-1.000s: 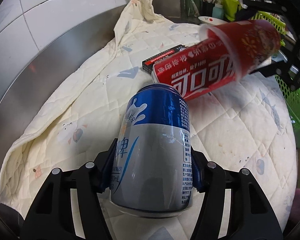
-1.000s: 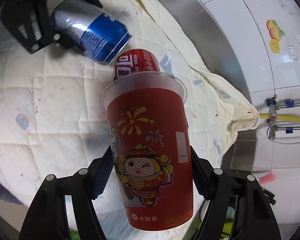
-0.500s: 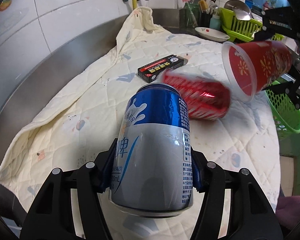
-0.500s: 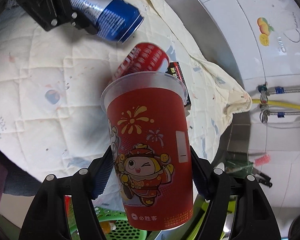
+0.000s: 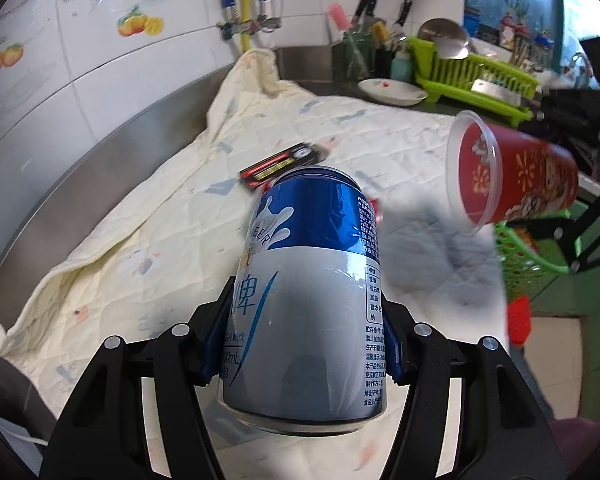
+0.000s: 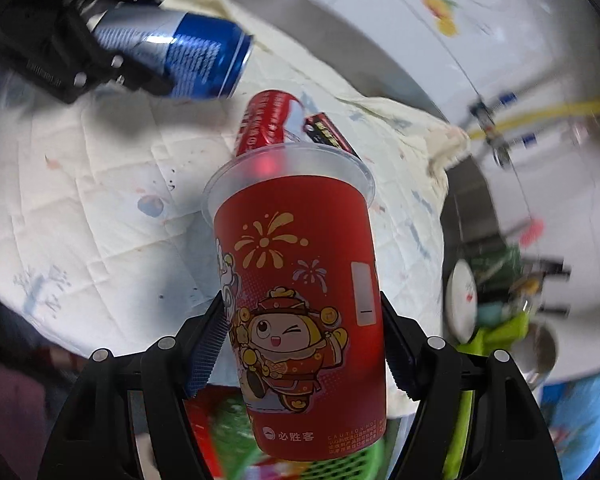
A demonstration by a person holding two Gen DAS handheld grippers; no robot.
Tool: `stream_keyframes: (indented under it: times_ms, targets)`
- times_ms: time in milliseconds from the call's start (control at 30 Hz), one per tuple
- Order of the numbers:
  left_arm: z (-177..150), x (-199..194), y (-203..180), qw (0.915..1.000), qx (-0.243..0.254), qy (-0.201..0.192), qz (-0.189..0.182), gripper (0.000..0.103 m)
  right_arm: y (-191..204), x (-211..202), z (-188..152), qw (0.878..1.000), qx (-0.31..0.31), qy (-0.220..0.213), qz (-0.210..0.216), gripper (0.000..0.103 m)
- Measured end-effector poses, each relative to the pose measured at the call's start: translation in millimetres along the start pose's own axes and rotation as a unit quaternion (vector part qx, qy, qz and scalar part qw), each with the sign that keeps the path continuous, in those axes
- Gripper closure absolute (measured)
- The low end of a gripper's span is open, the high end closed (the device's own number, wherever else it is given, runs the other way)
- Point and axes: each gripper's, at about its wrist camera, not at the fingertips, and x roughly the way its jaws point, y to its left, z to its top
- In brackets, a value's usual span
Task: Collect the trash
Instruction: 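Carry the blue can with the left gripper while the right carries the red cup toward the basket, then drop the red paper cup into the green basket with the right gripper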
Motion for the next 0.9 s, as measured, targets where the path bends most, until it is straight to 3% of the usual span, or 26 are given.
stream_keyframes:
  times_ms: [200, 333, 533, 700, 900]
  targets:
    - [13.9, 0.6, -40.4, 0.9992, 0.024, -0.012, -0.031, 0.043, -11.2, -16.5, -44.1, 0.991, 0.132, -0.022, -0.009, 0.035]
    - [24.5, 4.1, -73.3, 0.9970, 0.040, -0.021, -0.063, 0.043, -28.8, -26.8, -79.1, 0.975, 0.218, -0.029, -0.014, 0.035]
    - [41.4, 16.8, -125.7, 0.9915, 0.065, -0.027, -0.109, 0.043, -56.4, -33.3, -142.8, 0.948, 0.314, -0.005, -0.050, 0.035]
    - [51.5, 26.3, -159.5, 0.9880, 0.077, -0.024, -0.132, 0.043, -69.3, -17.8, -202.3, 0.915, 0.398, 0.027, -0.060, 0.035]
    - [60.9, 33.0, -188.8, 0.9853, 0.088, -0.021, -0.145, 0.043, -75.8, 29.8, -256.9, 0.870, 0.489, 0.050, -0.032, 0.035]
